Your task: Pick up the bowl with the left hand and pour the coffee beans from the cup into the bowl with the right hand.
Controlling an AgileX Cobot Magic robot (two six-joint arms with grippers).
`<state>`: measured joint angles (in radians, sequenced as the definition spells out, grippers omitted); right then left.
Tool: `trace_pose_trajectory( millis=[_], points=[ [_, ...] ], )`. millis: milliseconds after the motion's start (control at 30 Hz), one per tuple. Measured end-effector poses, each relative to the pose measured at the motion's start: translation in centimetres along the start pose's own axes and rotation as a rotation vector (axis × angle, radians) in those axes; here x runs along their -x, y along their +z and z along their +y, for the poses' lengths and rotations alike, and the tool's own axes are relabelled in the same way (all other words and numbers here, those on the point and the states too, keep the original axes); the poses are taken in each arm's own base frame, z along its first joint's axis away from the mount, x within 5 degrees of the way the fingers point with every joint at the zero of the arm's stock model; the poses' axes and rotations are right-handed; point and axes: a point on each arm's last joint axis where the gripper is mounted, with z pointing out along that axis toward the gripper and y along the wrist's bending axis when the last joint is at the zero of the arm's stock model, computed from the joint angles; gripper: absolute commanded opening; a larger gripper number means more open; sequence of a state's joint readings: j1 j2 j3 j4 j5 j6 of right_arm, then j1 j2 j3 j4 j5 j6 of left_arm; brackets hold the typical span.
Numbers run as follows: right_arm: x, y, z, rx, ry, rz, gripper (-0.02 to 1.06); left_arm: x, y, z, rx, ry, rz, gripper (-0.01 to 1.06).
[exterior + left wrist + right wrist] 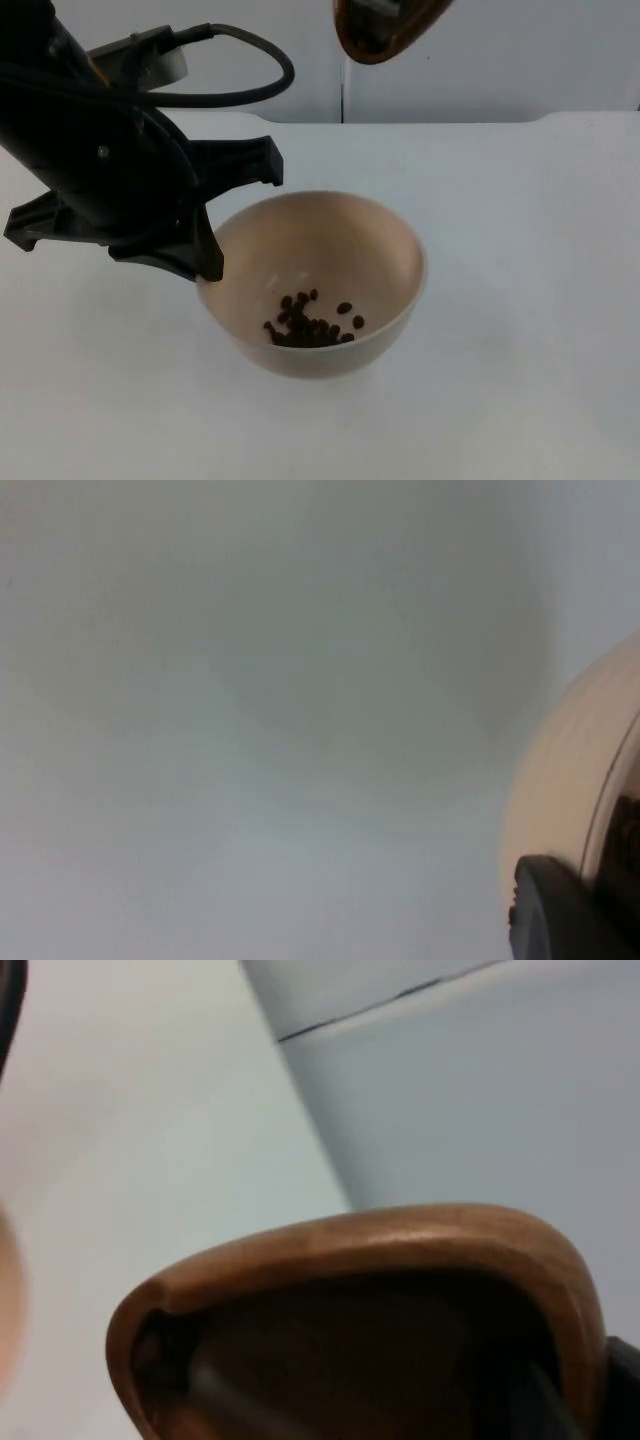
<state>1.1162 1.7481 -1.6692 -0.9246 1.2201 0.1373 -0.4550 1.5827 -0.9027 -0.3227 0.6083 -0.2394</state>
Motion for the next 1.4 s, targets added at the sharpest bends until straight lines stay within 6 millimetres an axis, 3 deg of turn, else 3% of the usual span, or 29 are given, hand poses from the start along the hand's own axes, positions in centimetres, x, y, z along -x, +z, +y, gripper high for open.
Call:
trace_pose_trajectory(
  millis=[233, 767, 1400],
  points=[
    [-2.6, 1.3, -2.5, 0.211, 0.217, 0.084, 0.00, 0.0, 0.0, 0.0, 0.000, 0.000, 0.000, 0.00],
    [-6.4, 5.0, -5.4, 0.633, 0.531, 0.176, 0.00, 0.0, 0.0, 0.0, -0.001, -0.002, 0.002, 0.00],
    [-6.8, 5.5, -6.0, 0.678, 0.587, 0.167, 0.00, 0.1, 0.0, -0.2, -0.018, -0.021, -0.014, 0.00]
  ],
)
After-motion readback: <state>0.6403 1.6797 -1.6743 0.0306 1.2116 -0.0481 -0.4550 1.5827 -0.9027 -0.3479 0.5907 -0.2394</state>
